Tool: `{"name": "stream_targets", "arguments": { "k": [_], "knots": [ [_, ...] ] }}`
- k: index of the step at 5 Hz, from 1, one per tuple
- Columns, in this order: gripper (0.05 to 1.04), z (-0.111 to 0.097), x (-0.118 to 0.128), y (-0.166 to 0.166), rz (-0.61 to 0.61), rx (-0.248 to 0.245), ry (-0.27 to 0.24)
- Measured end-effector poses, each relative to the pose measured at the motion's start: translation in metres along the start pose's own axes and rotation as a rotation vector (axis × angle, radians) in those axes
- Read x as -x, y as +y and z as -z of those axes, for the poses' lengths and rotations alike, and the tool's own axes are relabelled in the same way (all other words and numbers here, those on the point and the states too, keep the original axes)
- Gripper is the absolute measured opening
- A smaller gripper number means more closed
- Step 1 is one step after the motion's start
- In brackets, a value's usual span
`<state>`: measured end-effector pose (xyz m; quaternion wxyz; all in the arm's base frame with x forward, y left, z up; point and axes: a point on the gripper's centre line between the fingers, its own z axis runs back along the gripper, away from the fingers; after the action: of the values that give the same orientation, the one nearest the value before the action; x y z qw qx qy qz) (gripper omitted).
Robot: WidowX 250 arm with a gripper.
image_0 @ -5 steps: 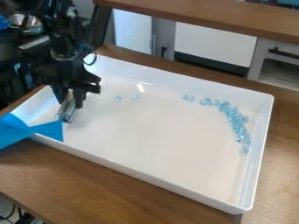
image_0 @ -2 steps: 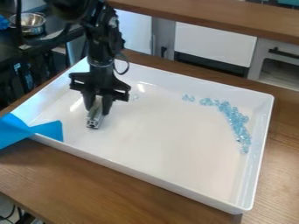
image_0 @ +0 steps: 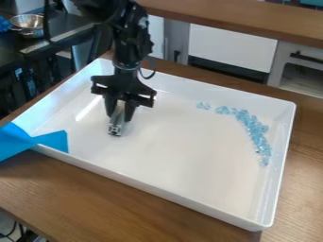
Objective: Sweep into pile
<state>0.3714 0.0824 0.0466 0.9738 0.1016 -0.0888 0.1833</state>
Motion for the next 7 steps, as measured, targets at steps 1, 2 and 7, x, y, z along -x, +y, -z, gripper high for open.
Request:
{"name": "stream_targets", "arguments": {
  "k": [1,2,7],
  "knots": [
    [0.370,0.000,-0.003,-0.015,0.010,-0.009,0.008],
    [0.370,-0.002,-0.001,-0.032,0.026,-0.007,0.014],
    [0.370,-0.017,0.003,-0.127,0.089,0.000,-0.013]
  ]
}}
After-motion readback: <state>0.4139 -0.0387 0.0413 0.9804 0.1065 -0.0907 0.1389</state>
